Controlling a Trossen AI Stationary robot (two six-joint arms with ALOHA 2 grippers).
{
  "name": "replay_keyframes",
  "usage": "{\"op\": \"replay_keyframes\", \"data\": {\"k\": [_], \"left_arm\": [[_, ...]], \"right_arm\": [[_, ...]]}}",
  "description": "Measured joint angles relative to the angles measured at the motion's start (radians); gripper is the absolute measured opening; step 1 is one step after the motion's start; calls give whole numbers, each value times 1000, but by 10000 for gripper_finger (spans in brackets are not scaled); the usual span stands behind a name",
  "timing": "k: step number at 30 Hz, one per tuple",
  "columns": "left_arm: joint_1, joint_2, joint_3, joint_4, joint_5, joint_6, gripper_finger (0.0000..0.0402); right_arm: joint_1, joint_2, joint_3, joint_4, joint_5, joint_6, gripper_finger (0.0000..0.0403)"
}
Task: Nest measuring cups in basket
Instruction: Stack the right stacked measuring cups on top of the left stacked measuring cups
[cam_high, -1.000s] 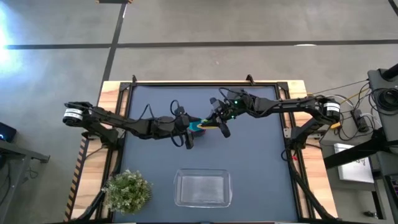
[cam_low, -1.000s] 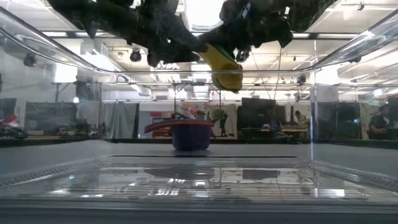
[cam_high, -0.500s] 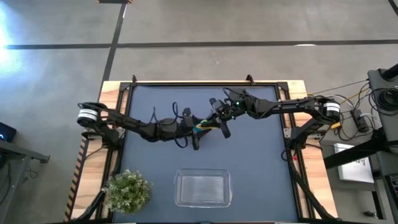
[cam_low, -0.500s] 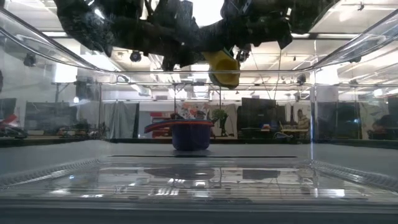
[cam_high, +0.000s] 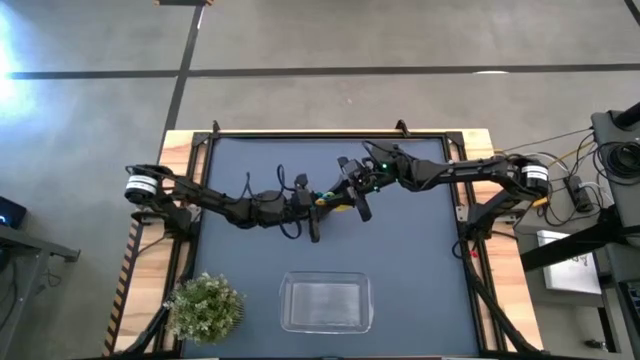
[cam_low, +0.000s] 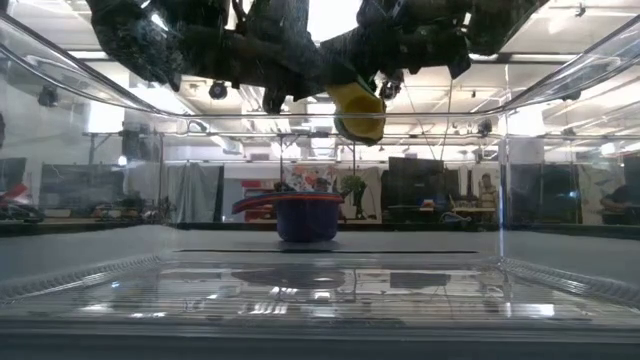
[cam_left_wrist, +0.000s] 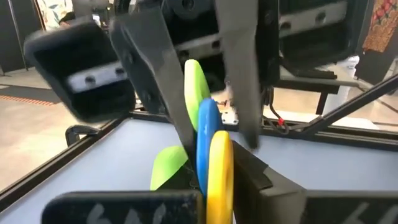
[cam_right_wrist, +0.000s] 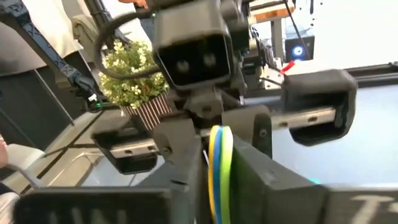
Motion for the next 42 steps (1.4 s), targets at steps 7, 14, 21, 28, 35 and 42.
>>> {"op": "replay_keyframes", "data": {"k": [7, 14, 21, 28, 35, 42], "left_arm": [[-1, -2, -1, -32, -14, -33, 10], [-9, -43, -37, -59, -153, -102, 10], [-10, -127, -207, 139, -229, -250, 10], [-21, -106, -338, 421, -234, -351, 10], [-30, -100, -318, 451, -257, -307, 10], [-31, -96, -265, 394, -254, -258, 9]], "right_arm": [[0, -81, 0, -55, 34, -49, 156], [0, -234, -3, -365, 242, -214, 214], [0, -266, -113, -356, 270, -213, 221], [0, -160, -241, 33, 271, -103, 221], [-1, 30, -266, 342, 298, 70, 222], [-1, 152, -215, 415, 298, 128, 222]]}}
